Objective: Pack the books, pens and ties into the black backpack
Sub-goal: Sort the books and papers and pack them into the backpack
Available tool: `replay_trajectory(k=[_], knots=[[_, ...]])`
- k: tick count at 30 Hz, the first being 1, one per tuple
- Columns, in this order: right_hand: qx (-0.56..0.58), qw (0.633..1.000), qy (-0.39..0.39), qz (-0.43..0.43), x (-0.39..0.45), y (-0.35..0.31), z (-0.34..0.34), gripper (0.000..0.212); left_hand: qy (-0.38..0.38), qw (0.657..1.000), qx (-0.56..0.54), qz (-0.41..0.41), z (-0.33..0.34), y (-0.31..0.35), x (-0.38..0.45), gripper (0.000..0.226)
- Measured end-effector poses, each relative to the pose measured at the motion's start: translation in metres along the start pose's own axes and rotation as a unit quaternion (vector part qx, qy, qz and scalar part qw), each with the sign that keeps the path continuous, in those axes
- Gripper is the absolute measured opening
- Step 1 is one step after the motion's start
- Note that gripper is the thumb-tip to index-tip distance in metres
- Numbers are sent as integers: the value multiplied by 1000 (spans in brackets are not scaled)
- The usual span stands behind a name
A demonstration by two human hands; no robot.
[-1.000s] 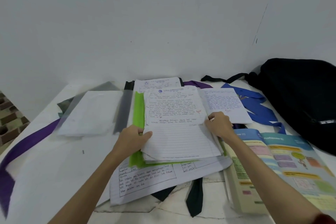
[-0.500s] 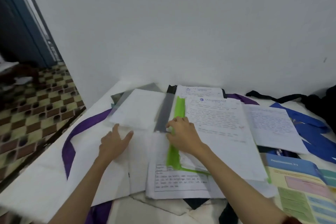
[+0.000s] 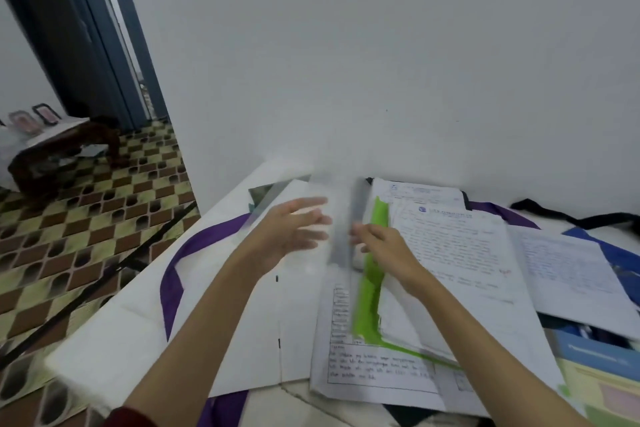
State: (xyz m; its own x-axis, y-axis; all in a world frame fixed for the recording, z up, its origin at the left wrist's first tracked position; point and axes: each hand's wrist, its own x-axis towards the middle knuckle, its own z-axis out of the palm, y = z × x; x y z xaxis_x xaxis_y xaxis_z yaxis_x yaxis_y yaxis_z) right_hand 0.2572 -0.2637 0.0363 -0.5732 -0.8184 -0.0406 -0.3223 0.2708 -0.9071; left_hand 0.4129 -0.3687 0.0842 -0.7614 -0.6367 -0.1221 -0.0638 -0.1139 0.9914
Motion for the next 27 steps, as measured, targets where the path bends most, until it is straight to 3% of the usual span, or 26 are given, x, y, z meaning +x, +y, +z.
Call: replay_trajectory(k=[3,6,8,10,13,15,17,18,21,23,25,27], knots=[[163,984,28,62,-4,-13,-38,56,-110,993,-5,41,43,16,9,23],[244,966,23,80,-14,-9,-83,78,-246,967,57,35,90,10,19,45],[273,955,34,113,-25,4,-115,77,-321,943,91,12,117,-3,25,63],[265,952,43,146,-37,19,-140,59,-358,926,121,-1,132,-19,31,57],[213,952,114,187,-55,44,-160,23,-331,916,225,31,142,-39,44,27],[149,953,162,209,-63,62,-165,11,-248,915,308,79,143,-52,57,24],[60,958,179,217,-66,80,-166,10,-127,865,461,154,137,-62,68,26],[10,959,185,216,-66,87,-167,15,-84,848,497,165,132,-68,73,35],[-88,952,205,211,-63,101,-165,14,-29,891,448,58,119,-80,83,89],[-111,949,204,214,-61,109,-165,30,-11,903,429,21,120,-84,85,115],[-47,950,191,242,-59,111,-167,47,-14,910,413,12,125,-86,87,123],[42,949,171,263,-59,107,-165,49,-28,924,382,-13,128,-85,89,116]])
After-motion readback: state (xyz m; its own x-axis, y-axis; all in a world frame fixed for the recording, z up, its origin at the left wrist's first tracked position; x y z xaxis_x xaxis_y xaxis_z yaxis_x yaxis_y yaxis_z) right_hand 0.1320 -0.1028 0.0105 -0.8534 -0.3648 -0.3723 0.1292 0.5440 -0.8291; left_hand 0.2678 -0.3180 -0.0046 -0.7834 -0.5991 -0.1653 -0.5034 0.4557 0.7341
